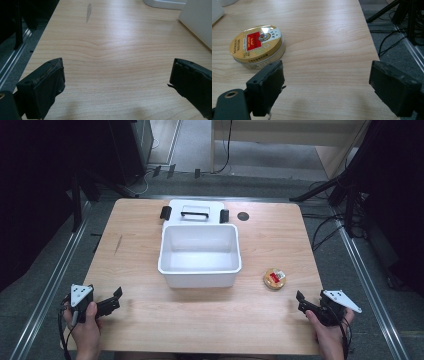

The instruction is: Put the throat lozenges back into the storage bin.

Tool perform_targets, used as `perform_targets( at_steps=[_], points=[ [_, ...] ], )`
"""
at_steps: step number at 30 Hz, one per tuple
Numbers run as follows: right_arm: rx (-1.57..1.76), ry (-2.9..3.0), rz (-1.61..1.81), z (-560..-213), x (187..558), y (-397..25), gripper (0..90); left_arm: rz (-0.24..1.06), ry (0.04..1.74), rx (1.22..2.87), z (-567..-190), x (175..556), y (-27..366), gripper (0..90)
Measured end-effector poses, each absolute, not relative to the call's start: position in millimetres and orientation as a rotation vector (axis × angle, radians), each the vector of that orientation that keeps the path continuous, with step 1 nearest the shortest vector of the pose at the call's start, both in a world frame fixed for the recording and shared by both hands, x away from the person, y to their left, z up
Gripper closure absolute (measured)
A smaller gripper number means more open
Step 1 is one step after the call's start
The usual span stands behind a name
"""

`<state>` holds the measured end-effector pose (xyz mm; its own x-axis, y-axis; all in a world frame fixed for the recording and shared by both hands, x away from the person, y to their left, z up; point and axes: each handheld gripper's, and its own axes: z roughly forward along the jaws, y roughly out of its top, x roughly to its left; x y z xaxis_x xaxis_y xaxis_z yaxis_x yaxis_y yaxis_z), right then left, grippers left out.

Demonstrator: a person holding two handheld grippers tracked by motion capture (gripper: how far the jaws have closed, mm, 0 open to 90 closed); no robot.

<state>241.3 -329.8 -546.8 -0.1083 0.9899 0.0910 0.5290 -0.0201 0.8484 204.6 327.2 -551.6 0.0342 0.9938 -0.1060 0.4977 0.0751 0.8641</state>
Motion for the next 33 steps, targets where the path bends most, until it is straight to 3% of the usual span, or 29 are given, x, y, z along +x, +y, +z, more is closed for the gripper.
perform_targets(
  at_steps=[11, 33],
  points=[
    [1.616, 1.773, 0.883, -541.2, 245.3, -325.5, 13.1, 0.825, 1.564, 1.542, -551.3, 205.7, 324.1, 0.1],
    [1.581, 2.364, 0.389, -483.2, 296.5, -289.2, 12.9, 0.818, 1.565, 1.539, -551.5, 206.5, 324.9, 0.1]
  ],
)
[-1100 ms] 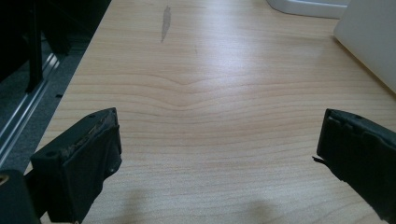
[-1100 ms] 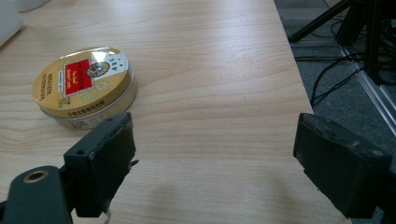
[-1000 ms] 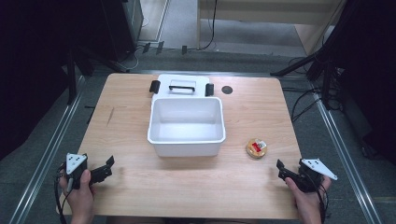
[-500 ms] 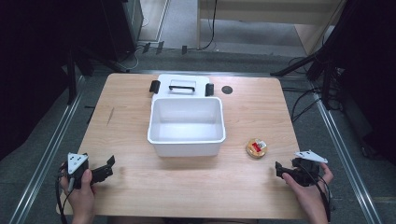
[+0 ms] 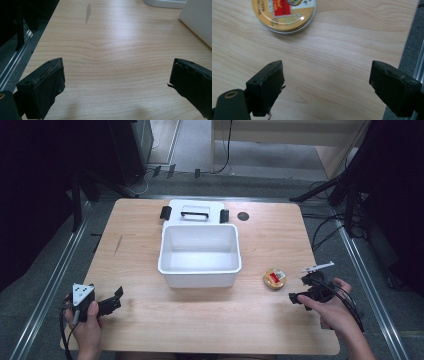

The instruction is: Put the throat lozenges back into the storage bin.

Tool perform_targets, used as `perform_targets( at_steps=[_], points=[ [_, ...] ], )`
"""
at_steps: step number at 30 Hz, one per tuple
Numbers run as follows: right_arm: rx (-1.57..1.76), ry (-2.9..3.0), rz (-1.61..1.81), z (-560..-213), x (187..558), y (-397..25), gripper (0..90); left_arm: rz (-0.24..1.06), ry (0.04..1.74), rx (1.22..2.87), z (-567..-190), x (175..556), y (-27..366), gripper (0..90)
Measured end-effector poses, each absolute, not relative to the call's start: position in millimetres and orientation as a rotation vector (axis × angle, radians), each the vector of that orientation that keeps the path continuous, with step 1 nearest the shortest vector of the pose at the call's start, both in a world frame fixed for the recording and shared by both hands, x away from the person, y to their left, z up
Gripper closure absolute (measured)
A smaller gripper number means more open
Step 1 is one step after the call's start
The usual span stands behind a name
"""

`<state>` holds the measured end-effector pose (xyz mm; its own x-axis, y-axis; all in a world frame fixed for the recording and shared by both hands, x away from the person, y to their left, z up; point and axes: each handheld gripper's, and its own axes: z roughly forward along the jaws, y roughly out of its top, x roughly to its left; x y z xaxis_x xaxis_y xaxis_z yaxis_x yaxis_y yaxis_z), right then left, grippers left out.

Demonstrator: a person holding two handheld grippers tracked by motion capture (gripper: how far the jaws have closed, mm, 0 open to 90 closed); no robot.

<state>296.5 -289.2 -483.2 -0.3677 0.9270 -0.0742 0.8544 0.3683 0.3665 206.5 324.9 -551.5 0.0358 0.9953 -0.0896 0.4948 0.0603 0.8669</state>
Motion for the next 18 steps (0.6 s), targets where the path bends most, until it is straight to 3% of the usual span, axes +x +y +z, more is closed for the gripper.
perform_targets(
  at_steps=[18],
  points=[
    [1.461, 2.619, 0.155, -465.6, 347.5, -224.7, 12.6, 0.798, 1.571, 1.533, -551.5, 207.0, 326.8, 0.1]
  ],
)
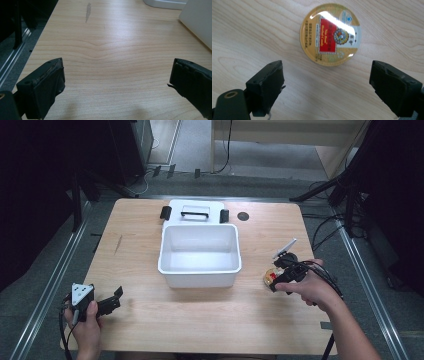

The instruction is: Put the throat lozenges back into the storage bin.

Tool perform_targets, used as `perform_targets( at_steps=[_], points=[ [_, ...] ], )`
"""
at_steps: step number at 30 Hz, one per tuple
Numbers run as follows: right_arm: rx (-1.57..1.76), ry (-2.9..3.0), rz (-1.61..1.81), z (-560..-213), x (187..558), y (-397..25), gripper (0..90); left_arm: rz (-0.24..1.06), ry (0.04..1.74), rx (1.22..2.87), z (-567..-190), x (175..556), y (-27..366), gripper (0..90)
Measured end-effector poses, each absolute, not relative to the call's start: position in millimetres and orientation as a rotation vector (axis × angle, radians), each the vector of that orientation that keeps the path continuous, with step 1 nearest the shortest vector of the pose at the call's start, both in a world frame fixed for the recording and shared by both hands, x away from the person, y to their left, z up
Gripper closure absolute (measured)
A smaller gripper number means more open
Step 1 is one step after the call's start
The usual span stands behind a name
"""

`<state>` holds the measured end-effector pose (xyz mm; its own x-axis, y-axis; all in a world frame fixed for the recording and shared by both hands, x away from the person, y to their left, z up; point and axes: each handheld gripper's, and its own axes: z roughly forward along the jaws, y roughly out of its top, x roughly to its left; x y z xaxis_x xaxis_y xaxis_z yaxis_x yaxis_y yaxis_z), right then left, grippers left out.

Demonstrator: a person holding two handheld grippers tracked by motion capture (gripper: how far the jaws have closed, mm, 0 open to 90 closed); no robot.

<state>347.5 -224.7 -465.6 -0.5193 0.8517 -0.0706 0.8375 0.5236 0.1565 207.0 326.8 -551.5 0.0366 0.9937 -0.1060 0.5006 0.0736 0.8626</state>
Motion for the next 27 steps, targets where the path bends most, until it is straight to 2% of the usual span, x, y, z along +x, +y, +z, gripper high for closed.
perform_targets(
  at_steps=[27],
  points=[
    [1.572, 2.599, 0.125, -485.1, 377.4, -212.5, 13.6, 0.796, 1.573, 1.536, -551.5, 207.5, 326.6, 0.1]
  ],
)
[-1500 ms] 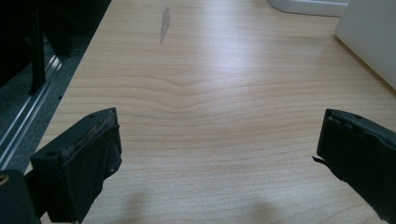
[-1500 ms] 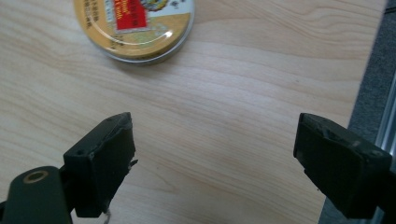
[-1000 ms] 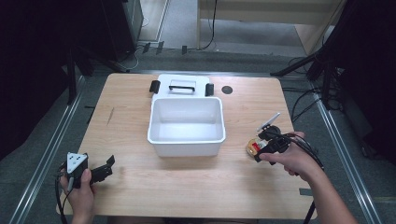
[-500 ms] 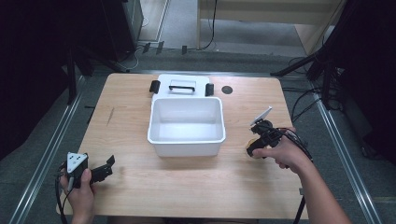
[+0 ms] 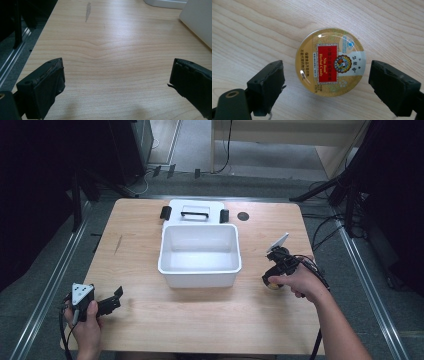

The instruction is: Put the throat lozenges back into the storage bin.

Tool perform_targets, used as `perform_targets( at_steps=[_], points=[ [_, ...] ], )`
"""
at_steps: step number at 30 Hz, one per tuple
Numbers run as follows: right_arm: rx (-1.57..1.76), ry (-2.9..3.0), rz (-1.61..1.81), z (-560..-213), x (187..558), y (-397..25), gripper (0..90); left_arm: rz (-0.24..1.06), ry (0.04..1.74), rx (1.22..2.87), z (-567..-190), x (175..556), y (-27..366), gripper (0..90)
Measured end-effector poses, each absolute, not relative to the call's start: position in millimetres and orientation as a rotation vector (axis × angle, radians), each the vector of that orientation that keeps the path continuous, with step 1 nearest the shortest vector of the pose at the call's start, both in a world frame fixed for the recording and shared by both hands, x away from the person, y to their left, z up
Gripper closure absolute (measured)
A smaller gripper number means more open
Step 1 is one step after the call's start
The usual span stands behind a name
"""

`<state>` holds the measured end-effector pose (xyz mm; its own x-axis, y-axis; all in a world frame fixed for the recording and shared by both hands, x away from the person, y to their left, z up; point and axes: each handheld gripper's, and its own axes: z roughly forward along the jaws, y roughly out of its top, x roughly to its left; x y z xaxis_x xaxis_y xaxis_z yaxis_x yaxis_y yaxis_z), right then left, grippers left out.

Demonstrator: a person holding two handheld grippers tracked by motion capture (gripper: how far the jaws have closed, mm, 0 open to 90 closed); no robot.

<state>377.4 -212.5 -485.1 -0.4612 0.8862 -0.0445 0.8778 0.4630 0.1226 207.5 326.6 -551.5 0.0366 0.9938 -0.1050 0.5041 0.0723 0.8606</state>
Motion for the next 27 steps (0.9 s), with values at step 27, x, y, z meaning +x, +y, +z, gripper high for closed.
perform_targets(
  at_steps=[27],
  points=[
    [1.565, 2.618, 0.099, -495.9, 380.7, -210.9, 20.7, 0.797, 1.574, 1.537, -551.5, 207.6, 326.5, 0.2]
  ],
)
